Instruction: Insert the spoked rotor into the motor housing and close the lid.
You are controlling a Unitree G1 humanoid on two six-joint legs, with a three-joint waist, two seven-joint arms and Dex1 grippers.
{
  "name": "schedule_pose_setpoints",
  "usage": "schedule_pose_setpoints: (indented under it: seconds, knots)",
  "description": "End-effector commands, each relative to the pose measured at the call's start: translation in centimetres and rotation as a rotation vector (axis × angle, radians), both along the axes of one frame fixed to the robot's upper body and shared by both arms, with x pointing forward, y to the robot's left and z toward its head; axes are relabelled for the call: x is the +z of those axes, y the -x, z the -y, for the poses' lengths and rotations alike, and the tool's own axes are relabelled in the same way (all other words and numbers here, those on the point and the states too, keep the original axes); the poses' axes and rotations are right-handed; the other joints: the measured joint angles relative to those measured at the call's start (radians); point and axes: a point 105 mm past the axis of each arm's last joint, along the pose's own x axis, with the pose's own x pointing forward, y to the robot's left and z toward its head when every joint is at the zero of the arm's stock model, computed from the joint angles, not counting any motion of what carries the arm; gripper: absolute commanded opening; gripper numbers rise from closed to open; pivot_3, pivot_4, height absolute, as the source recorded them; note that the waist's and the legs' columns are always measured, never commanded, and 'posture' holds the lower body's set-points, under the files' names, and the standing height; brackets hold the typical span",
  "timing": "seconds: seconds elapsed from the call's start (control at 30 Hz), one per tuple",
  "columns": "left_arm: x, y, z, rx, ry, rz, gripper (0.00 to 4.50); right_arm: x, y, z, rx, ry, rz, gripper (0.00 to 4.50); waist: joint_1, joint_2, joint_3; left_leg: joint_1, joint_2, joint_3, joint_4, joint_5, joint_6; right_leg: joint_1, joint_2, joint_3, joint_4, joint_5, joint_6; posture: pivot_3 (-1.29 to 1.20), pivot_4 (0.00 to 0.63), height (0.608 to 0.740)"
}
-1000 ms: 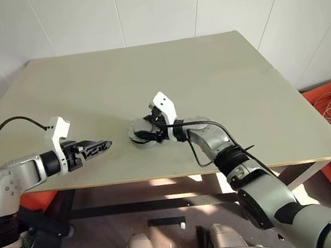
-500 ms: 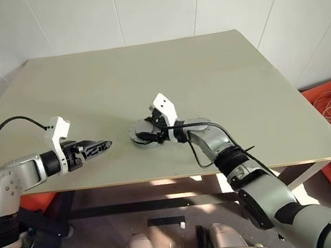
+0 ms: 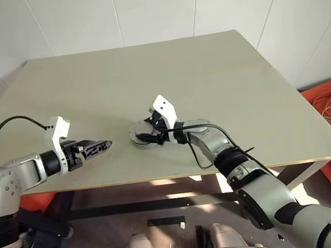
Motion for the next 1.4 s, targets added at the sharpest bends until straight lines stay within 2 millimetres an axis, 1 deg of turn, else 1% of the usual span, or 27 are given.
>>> schedule_pose_setpoints:
  seconds: [0.03,0.63,0.87,1.03,1.27,1.4]
  knots:
    - [1.5,-0.3,0.0,-0.003,-0.013,0.068,4.50,0.4,-0.4,0.1,-0.007,-0.001,0.020,3.11,0.000,0.000,0.000,0.000,0.000,0.000,0.000,0.000,0.000,0.000,0.000,0.000,0.000,0.000,0.000,0.00,0.000,0.740]
    - [1.5,-0.5,0.3,-0.004,-0.016,0.078,4.50,-1.3,-0.6,0.5,-0.032,0.036,-0.004,3.11,-0.002,0.000,0.000,0.004,0.000,0.000,0.000,0.000,0.000,0.003,0.000,0.000,0.000,0.000,0.001,0.00,0.000,0.740]
    - [1.6,-0.5,0.2,-0.001,-0.018,0.081,4.50,-2.0,-0.3,0.5,-0.024,0.052,-0.011,3.11,-0.002,0.000,0.000,0.006,0.000,0.000,0.000,0.000,0.000,0.004,0.000,0.000,0.000,0.000,0.001,0.00,0.000,0.740]
    - [1.3,-0.5,-0.4,0.007,-0.021,0.078,4.50,-2.6,-0.1,0.7,-0.016,0.073,-0.030,3.11,-0.002,0.000,0.000,0.008,0.000,0.000,0.000,0.000,0.000,0.006,0.000,0.000,0.000,-0.001,0.001,0.00,0.000,0.740]
    - [0.8,-0.6,-0.7,0.011,-0.021,0.081,4.50,-4.2,0.5,1.1,0.029,0.176,-0.054,3.11,-0.002,0.000,0.000,0.008,0.000,0.000,0.000,0.000,0.000,0.007,0.000,0.000,-0.002,-0.001,0.001,0.00,0.000,0.740]
    - [0.6,-0.6,-0.9,0.012,-0.021,0.082,4.50,-4.5,0.3,1.4,0.012,0.201,-0.068,3.11,-0.003,0.000,-0.001,0.009,0.000,0.000,-0.001,0.000,0.001,0.008,0.000,0.000,-0.005,-0.001,0.001,0.00,0.000,0.740]
